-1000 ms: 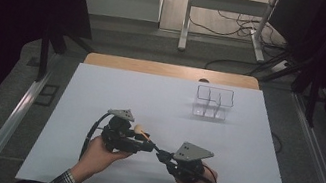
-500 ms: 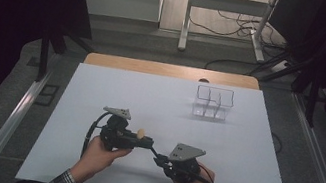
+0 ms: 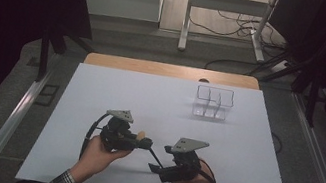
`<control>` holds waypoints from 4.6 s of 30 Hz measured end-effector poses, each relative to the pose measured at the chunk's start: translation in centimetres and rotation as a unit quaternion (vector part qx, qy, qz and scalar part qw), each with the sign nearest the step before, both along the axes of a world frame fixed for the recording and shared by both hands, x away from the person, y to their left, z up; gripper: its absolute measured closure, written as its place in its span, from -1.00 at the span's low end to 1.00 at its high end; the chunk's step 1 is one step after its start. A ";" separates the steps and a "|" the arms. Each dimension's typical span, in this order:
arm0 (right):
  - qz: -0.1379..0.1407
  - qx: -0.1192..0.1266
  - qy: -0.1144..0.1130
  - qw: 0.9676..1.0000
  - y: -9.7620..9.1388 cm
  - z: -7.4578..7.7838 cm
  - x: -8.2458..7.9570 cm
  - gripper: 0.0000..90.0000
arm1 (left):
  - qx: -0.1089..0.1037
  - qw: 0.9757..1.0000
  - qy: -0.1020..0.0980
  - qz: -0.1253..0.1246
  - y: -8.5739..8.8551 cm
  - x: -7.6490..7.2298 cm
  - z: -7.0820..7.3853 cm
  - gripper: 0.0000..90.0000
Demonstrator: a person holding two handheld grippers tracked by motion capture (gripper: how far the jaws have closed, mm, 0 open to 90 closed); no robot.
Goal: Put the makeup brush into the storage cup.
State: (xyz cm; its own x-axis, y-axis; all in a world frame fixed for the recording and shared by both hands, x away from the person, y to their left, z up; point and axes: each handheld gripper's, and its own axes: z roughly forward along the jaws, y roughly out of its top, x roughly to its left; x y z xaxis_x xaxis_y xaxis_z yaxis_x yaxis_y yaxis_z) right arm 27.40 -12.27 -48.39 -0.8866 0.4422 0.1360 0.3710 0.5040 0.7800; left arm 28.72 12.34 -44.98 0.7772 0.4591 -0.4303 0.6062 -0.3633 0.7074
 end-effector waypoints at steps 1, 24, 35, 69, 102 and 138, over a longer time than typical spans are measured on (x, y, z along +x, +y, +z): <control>0.000 0.000 0.000 1.000 0.0 0.0 0.0 -0.68 | 0.002 1.000 -0.001 -0.002 -0.1 0.0 0.0 0.85; 0.034 -0.038 -0.031 0.998 0.7 1.2 -0.6 0.53 | 0.029 0.999 -0.006 -0.034 -1.7 -0.5 -0.1 0.84; 0.043 -0.045 -0.047 0.997 0.6 1.6 -1.0 0.87 | 0.016 0.999 -0.007 -0.035 -1.7 -0.4 -0.2 0.49; 0.009 -0.035 -0.034 0.999 -1.6 2.4 0.4 0.86 | 0.121 0.984 -0.124 0.025 0.0 -2.1 -1.8 -0.97; -0.020 -0.021 -0.032 0.999 -3.4 3.2 1.4 0.86 | 0.144 0.977 -0.129 0.091 4.3 -3.4 -2.8 -1.00; -0.056 -0.013 -0.042 0.997 -5.7 4.1 3.0 0.86 | 0.162 0.969 -0.120 0.142 8.7 -5.2 -3.4 -0.99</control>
State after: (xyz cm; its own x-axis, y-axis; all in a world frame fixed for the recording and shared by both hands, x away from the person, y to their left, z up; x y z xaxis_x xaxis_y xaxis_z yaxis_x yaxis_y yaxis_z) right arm 30.36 -18.00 -44.34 -0.8395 0.5409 0.0511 0.3599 0.4833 0.7980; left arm 23.56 21.00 -48.35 0.6598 0.7498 -0.0501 0.5463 -0.4328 0.7171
